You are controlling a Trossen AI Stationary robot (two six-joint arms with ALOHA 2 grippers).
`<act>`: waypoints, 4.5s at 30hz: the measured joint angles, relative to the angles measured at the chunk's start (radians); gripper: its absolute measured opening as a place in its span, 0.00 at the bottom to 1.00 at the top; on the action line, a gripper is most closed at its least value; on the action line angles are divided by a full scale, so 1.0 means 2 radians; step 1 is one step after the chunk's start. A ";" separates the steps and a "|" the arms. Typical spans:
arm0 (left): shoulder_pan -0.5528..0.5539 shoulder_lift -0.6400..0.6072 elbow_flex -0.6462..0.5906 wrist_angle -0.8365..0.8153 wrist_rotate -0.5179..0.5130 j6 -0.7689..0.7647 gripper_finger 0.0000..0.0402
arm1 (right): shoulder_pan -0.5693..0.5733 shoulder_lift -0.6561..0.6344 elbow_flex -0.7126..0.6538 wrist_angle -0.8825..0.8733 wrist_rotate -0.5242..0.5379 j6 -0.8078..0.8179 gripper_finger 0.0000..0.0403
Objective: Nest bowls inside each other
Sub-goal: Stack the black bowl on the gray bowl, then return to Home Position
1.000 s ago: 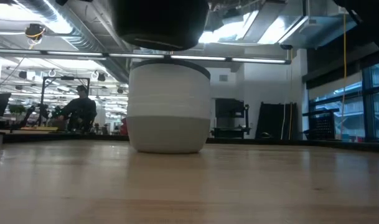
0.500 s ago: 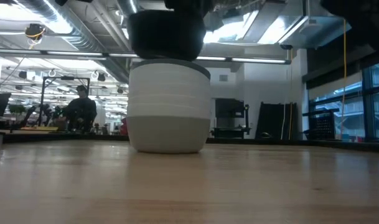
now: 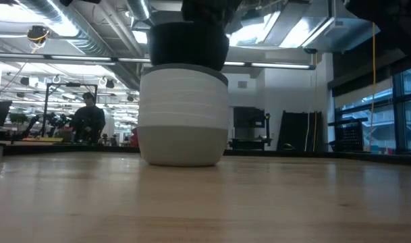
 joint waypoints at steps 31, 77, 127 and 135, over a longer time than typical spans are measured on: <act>0.000 0.000 0.000 0.000 -0.018 0.000 0.34 | -0.001 -0.003 -0.134 0.122 -0.065 0.039 0.28; 0.001 0.000 0.000 0.020 -0.025 0.040 0.34 | 0.050 -0.561 -0.593 0.343 0.150 0.112 0.44; 0.041 -0.145 -0.298 0.292 -0.175 0.061 0.34 | 0.055 -0.805 -0.966 0.573 0.253 0.172 0.44; 0.056 -0.146 -0.350 0.336 -0.215 0.062 0.34 | 0.055 -0.804 -0.966 0.562 0.344 0.147 0.44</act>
